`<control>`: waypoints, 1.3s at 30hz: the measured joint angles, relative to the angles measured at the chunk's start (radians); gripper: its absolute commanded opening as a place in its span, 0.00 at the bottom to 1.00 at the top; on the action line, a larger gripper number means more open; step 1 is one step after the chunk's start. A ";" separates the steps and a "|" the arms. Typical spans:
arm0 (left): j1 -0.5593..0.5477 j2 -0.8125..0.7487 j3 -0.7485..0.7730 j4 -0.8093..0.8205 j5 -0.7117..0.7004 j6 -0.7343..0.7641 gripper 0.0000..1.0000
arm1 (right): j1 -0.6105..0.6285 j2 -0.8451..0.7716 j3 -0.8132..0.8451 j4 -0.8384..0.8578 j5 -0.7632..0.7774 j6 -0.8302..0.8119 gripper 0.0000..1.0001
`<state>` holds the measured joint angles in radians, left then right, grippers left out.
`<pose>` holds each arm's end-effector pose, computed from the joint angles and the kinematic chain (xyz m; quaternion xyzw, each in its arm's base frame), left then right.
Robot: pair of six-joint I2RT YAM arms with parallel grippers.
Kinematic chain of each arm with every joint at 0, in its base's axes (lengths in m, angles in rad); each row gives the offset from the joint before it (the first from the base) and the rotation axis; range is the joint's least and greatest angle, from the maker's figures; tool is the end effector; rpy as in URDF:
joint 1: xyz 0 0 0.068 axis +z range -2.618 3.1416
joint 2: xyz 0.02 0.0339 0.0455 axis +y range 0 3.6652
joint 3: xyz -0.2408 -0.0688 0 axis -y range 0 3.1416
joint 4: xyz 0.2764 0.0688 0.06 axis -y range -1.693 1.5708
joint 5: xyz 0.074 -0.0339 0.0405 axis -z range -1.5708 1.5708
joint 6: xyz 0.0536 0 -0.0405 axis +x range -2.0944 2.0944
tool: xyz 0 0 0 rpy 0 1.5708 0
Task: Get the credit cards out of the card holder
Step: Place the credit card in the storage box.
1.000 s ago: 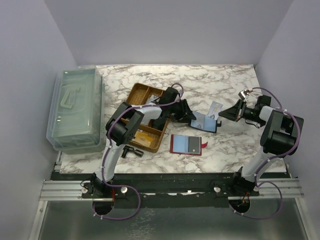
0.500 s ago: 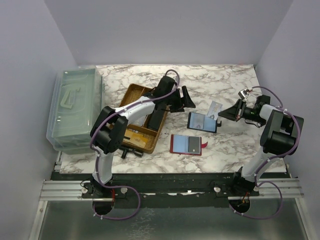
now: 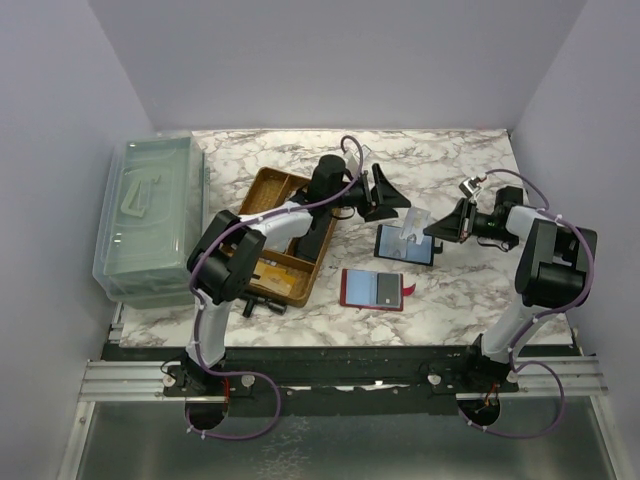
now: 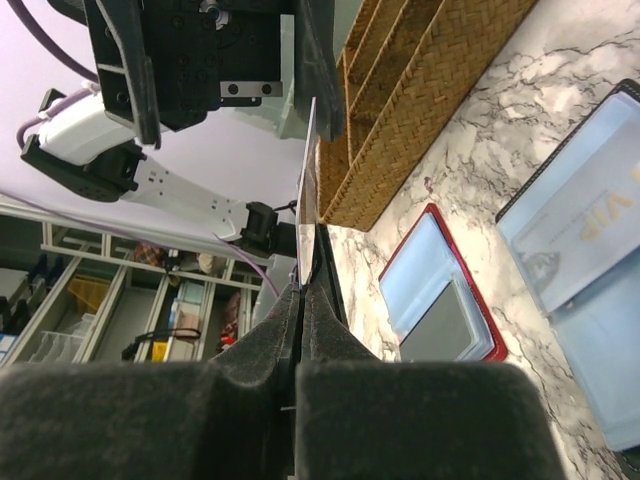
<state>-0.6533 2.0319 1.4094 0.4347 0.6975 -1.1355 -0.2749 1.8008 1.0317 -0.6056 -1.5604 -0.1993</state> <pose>0.3759 -0.3311 0.1953 0.0388 0.7550 -0.6321 0.1699 0.3319 -0.0379 0.1257 -0.0421 0.7095 0.6641 0.2321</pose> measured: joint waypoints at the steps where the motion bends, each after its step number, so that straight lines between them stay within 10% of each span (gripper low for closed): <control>1: -0.002 0.010 0.000 0.024 0.014 -0.019 0.75 | 0.007 0.000 0.000 0.000 0.000 0.000 0.00; 8: -0.021 0.070 -0.003 0.111 0.071 -0.107 0.66 | 0.027 0.000 0.013 0.001 0.000 0.004 0.00; 12: -0.026 0.082 -0.013 0.135 0.097 -0.140 0.39 | 0.035 0.000 0.014 0.003 0.000 0.013 0.00; 15: -0.029 0.101 -0.013 0.205 0.127 -0.196 0.00 | 0.041 0.000 0.014 0.005 0.000 0.019 0.00; 23: -0.016 0.124 -0.068 0.311 0.141 -0.251 0.00 | 0.047 0.002 0.024 -0.002 -0.003 0.022 0.41; 30: 0.071 0.019 -0.248 0.257 0.140 -0.177 0.00 | 0.049 0.002 0.080 -0.127 0.016 -0.130 0.49; 39: 0.370 -0.201 -0.078 -0.525 0.063 0.410 0.00 | 0.049 0.003 0.123 -0.272 0.090 -0.311 0.49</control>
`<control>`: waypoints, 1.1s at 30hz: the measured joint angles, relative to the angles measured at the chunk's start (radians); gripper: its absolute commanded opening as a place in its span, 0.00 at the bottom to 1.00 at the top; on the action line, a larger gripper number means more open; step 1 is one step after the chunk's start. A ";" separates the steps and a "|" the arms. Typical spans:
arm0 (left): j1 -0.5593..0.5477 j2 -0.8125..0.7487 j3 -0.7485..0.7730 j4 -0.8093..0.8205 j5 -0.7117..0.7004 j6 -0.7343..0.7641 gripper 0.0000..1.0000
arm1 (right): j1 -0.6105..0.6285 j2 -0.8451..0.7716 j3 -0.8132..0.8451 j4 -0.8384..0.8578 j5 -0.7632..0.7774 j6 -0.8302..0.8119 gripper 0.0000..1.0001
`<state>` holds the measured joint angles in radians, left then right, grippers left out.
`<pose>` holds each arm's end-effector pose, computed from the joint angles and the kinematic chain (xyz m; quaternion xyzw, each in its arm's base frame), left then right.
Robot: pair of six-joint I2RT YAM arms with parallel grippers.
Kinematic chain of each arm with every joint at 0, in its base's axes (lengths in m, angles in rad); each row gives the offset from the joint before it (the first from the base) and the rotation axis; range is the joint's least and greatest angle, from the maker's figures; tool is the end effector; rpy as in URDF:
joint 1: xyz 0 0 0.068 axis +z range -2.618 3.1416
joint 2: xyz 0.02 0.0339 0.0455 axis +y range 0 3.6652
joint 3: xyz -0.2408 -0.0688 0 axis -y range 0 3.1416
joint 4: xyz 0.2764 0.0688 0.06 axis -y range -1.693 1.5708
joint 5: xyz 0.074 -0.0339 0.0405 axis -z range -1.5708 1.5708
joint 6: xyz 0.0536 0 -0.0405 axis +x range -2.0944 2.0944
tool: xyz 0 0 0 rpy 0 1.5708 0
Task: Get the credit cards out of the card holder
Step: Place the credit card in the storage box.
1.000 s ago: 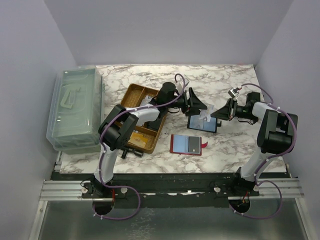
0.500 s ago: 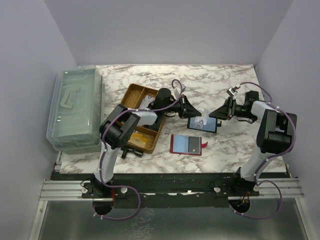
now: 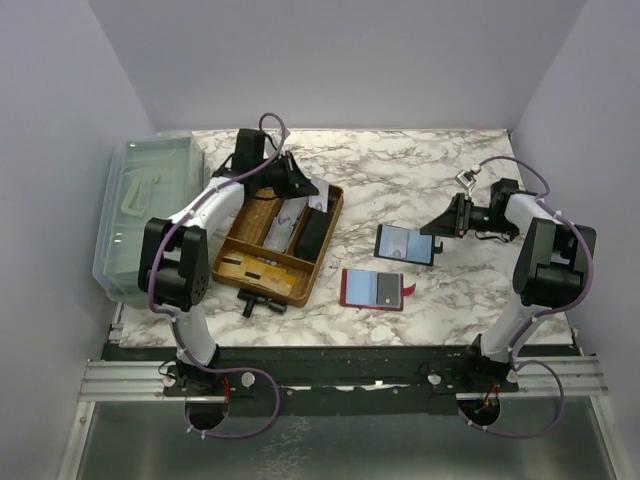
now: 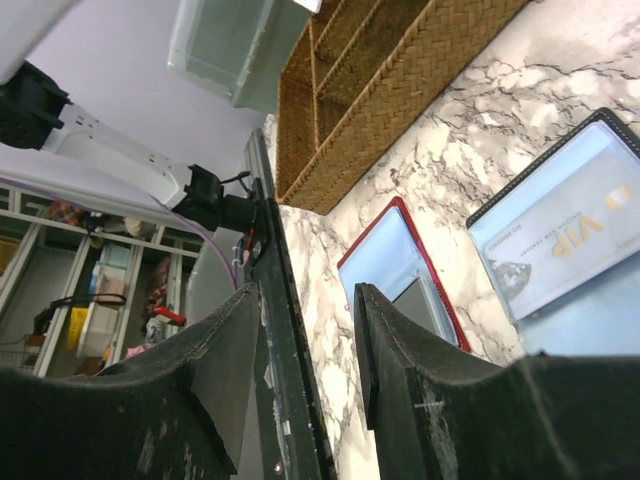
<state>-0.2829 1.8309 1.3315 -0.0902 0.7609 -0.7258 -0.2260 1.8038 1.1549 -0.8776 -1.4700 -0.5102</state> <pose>0.4190 -0.1603 0.2038 -0.0092 0.8374 -0.4982 0.2247 0.3390 -0.0232 0.1493 -0.1197 0.7321 0.6196 0.2566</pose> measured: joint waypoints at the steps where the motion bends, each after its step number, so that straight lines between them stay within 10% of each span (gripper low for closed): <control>1: 0.016 0.002 0.055 -0.097 -0.025 0.078 0.00 | 0.000 0.001 0.003 -0.010 0.006 -0.010 0.49; 10: 0.037 0.024 0.207 -0.618 -0.226 0.507 0.00 | 0.000 0.003 0.020 -0.055 0.035 -0.060 0.49; 22: 0.061 0.109 0.261 -0.769 -0.322 0.664 0.03 | 0.000 0.010 0.020 -0.060 0.045 -0.066 0.49; 33: 0.062 0.179 0.285 -0.771 -0.406 0.655 0.37 | 0.029 0.018 0.020 -0.060 0.071 -0.068 0.49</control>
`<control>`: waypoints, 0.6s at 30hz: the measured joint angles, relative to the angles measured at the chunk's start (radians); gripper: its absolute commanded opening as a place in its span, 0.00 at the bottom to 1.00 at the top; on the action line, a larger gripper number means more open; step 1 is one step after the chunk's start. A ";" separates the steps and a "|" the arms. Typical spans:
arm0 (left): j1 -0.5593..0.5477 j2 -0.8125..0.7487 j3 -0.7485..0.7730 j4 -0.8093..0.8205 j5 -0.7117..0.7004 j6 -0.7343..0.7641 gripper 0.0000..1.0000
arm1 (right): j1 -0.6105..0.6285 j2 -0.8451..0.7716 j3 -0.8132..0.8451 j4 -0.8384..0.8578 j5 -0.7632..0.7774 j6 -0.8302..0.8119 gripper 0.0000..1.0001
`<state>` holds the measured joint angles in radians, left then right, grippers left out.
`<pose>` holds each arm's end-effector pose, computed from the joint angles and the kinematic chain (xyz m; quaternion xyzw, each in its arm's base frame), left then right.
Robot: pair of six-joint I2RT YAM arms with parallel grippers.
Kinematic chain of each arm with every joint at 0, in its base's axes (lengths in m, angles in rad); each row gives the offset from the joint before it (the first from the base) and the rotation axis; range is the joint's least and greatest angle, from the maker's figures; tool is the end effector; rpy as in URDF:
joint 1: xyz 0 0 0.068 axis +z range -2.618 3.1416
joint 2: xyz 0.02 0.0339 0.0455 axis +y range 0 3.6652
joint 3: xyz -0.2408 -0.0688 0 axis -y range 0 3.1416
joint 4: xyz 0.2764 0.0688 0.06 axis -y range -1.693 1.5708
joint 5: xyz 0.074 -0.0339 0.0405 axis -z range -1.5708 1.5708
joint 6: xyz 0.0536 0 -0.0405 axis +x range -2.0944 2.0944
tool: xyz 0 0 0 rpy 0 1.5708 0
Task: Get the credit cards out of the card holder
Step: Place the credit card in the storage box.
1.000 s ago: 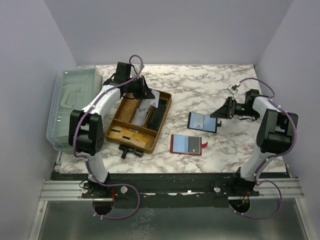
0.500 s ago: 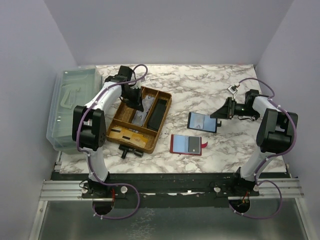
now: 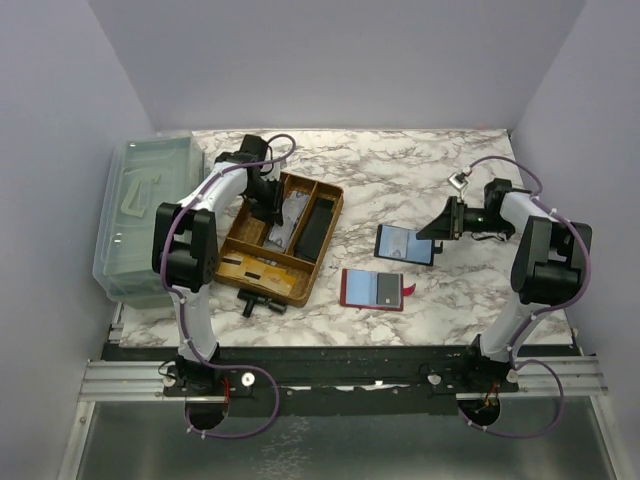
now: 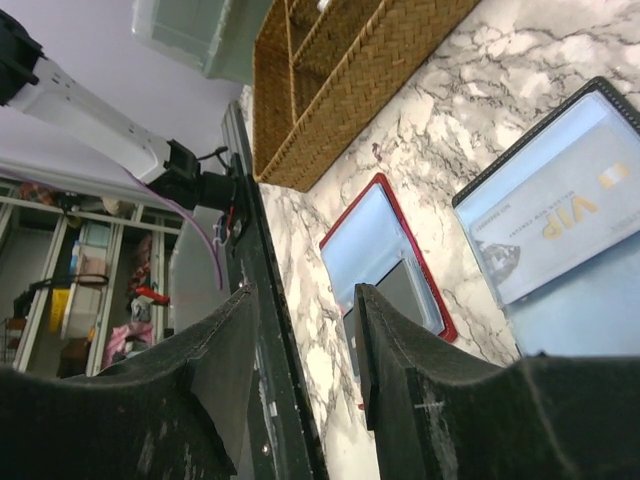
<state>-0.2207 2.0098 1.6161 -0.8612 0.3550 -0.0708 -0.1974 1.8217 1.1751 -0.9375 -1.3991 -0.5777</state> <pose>0.4245 -0.1143 0.1627 0.1005 0.9672 -0.1950 0.1279 0.3393 -0.0140 0.1450 -0.1404 0.7521 0.5980 0.2386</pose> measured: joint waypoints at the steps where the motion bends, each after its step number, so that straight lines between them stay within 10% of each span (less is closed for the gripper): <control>1: -0.007 -0.005 0.002 0.003 -0.043 -0.009 0.37 | 0.010 0.000 0.000 0.000 0.010 0.000 0.49; 8: -0.053 -0.135 -0.003 0.051 -0.251 -0.061 0.40 | 0.099 0.000 0.006 -0.001 0.095 -0.006 0.49; 14: -0.061 -0.398 -0.147 0.215 -0.322 -0.133 0.97 | 0.113 -0.005 0.107 -0.057 0.154 -0.133 0.49; 18: -0.046 -0.565 -0.306 0.393 -0.320 -0.224 0.99 | 0.121 -0.053 0.137 -0.081 0.163 -0.285 0.50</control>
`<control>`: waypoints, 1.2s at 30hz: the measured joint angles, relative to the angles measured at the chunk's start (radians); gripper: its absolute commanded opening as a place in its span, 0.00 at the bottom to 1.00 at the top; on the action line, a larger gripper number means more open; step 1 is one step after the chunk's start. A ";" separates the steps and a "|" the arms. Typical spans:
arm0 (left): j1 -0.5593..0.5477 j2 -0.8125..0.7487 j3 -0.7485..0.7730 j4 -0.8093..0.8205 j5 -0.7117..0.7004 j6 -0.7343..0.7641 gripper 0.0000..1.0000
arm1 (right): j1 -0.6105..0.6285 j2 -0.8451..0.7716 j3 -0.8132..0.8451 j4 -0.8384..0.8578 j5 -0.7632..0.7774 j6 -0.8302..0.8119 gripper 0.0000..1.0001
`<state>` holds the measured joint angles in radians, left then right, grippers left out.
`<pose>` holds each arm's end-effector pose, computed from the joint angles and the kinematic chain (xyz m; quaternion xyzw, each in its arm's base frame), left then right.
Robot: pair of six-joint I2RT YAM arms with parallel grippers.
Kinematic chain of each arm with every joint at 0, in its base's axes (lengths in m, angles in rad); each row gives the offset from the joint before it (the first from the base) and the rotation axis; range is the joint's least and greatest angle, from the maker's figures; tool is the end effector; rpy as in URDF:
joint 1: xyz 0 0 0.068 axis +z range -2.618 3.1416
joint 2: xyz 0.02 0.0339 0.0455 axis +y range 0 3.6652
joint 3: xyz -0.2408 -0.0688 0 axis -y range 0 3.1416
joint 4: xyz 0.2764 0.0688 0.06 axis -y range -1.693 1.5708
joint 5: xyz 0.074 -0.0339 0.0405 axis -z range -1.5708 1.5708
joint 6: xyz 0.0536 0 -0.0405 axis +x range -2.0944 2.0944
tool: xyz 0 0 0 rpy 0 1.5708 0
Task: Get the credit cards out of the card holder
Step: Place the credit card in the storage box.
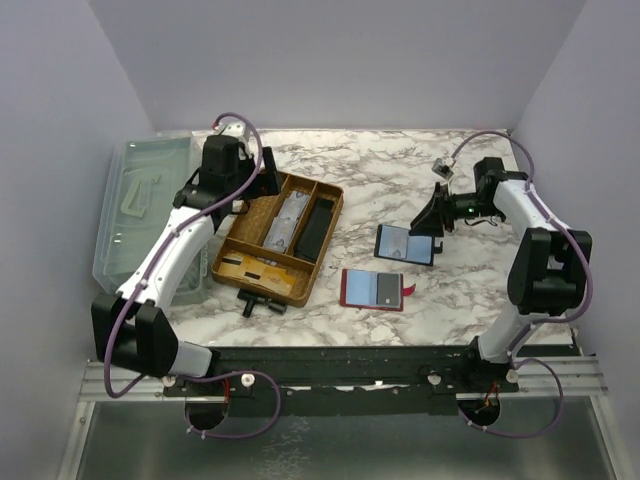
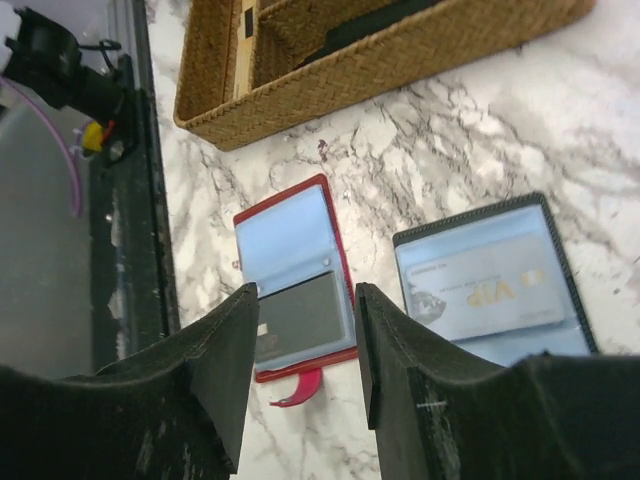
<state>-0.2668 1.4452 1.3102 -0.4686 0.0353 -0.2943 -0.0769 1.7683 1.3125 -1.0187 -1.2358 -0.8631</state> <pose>0.3630 -0.1012 0.3022 -0.0040 0.8852 -0.1437 0.4424 0.3535 0.0235 0.1906 -0.3376 0.7414 0.4981 0.2970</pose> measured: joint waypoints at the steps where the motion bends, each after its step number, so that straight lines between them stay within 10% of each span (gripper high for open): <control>1: 0.006 -0.038 -0.049 0.060 0.005 -0.034 0.99 | 0.002 -0.018 -0.002 -0.004 -0.002 -0.045 0.50; 16: 0.059 -0.104 -0.291 0.449 0.394 -0.399 0.93 | 0.006 -0.293 -0.333 0.129 -0.049 -0.241 0.54; 36: -0.252 0.085 -0.352 0.616 0.430 -0.547 0.93 | -0.002 -0.340 -0.423 0.303 0.016 -0.098 0.54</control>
<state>-0.5186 1.5299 0.9581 0.1474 0.4652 -0.8417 -0.0788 1.4281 0.8894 -0.7162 -1.2194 -0.9615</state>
